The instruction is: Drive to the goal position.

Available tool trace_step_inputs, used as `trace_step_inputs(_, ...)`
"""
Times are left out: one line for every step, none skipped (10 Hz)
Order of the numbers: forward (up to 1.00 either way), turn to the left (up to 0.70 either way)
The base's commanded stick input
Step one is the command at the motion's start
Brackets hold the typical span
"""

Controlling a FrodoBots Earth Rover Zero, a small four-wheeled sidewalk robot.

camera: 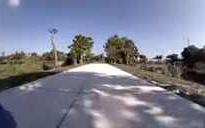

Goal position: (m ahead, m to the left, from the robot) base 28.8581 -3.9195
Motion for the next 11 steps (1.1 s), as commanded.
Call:
trace_step_inputs(0.70, 0.00)
trace_step_inputs(0.70, 0.00)
trace_step_inputs(0.70, 0.00)
trace_step_inputs(0.70, 0.00)
trace_step_inputs(0.70, 0.00)
trace_step_inputs(0.70, 0.00)
trace_step_inputs(0.70, 0.00)
trace_step_inputs(0.70, 0.00)
trace_step_inputs(0.70, 0.10)
trace_step_inputs(0.70, 0.21)
trace_step_inputs(0.70, 0.31)
